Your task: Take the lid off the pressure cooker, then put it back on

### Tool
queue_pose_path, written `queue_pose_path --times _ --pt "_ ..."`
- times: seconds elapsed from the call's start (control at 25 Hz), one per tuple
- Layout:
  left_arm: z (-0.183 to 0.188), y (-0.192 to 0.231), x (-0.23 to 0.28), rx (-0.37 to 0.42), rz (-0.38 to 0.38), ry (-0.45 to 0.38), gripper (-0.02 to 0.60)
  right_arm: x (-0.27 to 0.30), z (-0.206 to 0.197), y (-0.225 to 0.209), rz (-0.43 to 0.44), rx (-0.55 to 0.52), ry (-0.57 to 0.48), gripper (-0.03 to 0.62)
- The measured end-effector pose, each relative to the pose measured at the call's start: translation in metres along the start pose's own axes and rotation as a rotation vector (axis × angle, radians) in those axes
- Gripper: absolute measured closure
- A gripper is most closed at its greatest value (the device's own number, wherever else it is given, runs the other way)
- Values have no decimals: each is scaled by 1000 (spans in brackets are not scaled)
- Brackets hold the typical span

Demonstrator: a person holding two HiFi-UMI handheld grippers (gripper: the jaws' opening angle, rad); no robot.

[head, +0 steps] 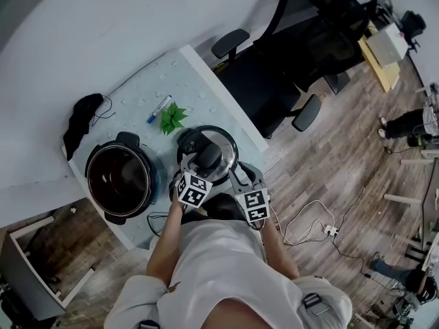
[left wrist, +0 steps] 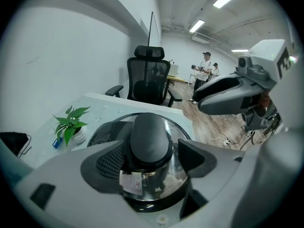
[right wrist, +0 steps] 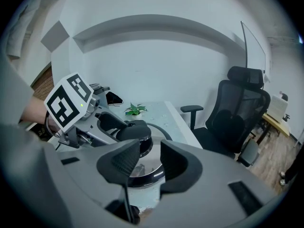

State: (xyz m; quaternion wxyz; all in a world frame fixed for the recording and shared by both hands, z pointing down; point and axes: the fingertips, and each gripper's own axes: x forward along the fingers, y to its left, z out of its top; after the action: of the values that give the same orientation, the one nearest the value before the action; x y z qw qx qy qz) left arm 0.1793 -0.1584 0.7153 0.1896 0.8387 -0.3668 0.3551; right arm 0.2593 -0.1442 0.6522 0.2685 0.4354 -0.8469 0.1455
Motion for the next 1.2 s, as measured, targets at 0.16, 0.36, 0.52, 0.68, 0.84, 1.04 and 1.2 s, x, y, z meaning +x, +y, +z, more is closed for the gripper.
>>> queue_pose_path --times 0.16,0.36,0.52,0.68,0.84,1.04,1.2 --pt "-1 1 -2 16 4 3 232 1 2 3 -3 6 -10 456" --pt "-1 1 3 23 0 13 236 5 -5 3 6 12 6 456" --pt "4 2 5 28 9 14 241 5 -1 2 10 8 0 456" --pt "9 4 13 33 20 23 255 6 7 -2 8 -2 -9 456" --pt "10 6 24 40 23 40 265 9 1 -5 14 0 -4 456" --pt "12 6 32 30 22 57 287 7 -3 -7 24 9 17 456" --pt "12 5 33 26 4 56 284 7 -3 -11 20 15 12 457"
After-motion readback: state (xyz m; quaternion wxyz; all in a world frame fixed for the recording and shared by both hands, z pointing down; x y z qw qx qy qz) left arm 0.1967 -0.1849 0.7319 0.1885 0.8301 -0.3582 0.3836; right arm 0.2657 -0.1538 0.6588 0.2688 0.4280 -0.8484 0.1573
